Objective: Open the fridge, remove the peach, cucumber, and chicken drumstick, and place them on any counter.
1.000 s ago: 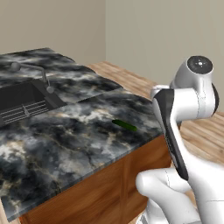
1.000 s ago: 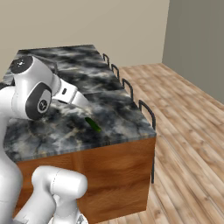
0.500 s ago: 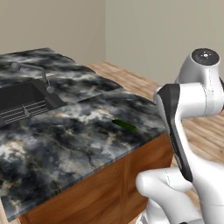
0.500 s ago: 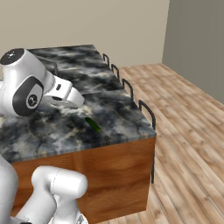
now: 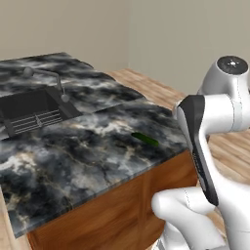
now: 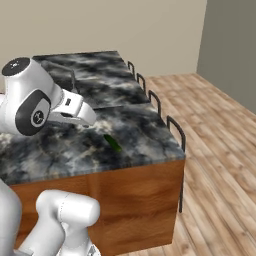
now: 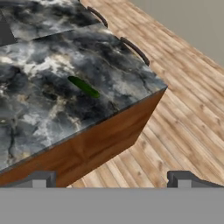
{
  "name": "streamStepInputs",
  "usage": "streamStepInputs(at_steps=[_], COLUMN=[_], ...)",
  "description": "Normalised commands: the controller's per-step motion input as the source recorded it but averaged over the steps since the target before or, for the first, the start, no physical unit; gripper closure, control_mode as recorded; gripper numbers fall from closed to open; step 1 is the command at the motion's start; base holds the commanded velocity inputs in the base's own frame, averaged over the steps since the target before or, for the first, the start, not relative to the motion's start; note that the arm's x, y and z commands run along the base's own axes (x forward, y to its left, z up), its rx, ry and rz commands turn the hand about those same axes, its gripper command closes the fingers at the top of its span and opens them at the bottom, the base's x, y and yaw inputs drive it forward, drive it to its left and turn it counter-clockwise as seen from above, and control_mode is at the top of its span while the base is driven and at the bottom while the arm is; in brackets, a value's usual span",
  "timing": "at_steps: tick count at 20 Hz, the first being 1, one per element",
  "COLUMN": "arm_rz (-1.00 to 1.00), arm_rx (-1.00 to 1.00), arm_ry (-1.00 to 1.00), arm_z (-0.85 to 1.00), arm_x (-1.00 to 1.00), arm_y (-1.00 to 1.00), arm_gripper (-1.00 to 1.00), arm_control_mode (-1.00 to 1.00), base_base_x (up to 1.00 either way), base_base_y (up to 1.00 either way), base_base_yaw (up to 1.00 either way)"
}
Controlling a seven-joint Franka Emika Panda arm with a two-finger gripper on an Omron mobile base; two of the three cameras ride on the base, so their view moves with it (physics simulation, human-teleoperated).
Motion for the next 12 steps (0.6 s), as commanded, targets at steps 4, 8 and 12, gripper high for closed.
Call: streamStepInputs(at_steps=[4,8,12], arm_rz=[0.00,0.00,0.00], arm_rx=[0.00,0.00,0.00], arm_ry=[0.00,0.00,0.00], arm_z=[0.00,0.00,0.00], arm_x=[0.00,0.00,0.00], arm_y=[0.00,0.00,0.00], arm_gripper=[-1.00,-1.00,-1.00], arm_control_mode=[1.00,1.00,1.00], base_base_x=[-0.19,-0.45,0.00], base_base_y=[-0.16,-0.39,-0.03], base_base_yaw=[0.00,-0.56,-0.93])
